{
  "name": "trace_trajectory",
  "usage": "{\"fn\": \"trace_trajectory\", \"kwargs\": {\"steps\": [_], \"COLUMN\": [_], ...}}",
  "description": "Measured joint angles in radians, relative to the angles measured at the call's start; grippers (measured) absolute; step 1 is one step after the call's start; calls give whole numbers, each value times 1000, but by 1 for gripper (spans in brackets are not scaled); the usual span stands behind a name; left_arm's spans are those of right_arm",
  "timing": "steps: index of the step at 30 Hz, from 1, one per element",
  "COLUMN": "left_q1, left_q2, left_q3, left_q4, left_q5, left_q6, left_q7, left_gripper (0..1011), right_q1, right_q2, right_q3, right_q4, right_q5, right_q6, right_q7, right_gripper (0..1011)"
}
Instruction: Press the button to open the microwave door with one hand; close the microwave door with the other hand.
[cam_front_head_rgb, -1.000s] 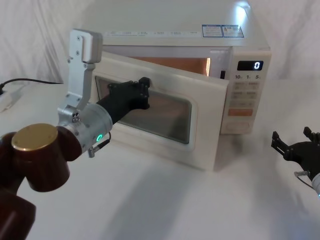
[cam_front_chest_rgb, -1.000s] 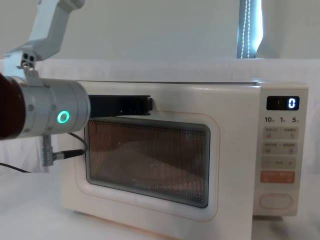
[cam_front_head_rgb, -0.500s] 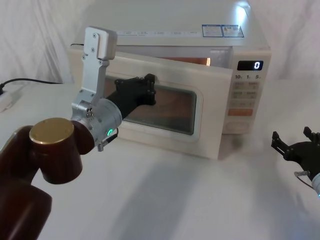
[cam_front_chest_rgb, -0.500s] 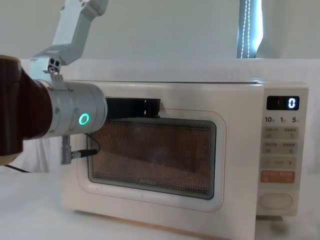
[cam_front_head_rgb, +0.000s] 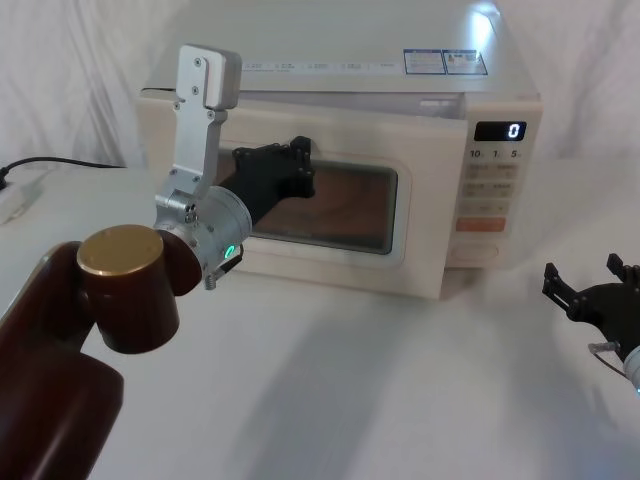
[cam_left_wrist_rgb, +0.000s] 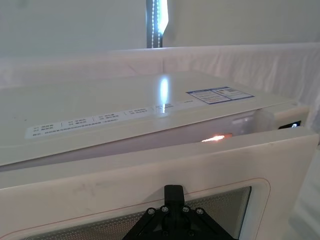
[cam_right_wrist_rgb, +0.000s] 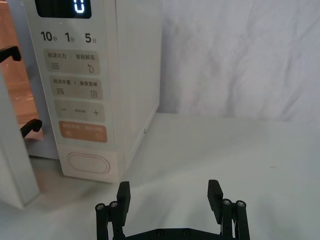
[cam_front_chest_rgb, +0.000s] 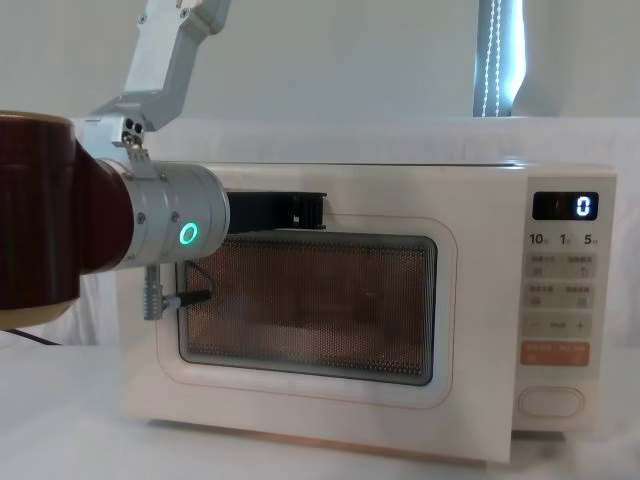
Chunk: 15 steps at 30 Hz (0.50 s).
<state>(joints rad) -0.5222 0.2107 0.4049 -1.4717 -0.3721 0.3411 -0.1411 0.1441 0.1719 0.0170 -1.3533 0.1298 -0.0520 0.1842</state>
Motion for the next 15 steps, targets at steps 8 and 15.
{"fn": "trace_trajectory", "kwargs": {"steps": [8,15], "left_q1": [-17,-28], "left_q2": [-26,-46], "left_q3": [-13,-23], "left_q4": [39,65], "left_q5": [21,37], "left_q6": [-7,-10], "left_q7": [1,-1], "left_gripper": [0,0], "right_q1": [0,0], "right_q2": [0,0], "right_q3": [0,0], "right_q4": [0,0], "right_q5": [0,0], "right_q6": [0,0], "right_q7": [0,0], "right_gripper": [1002,1002]}}
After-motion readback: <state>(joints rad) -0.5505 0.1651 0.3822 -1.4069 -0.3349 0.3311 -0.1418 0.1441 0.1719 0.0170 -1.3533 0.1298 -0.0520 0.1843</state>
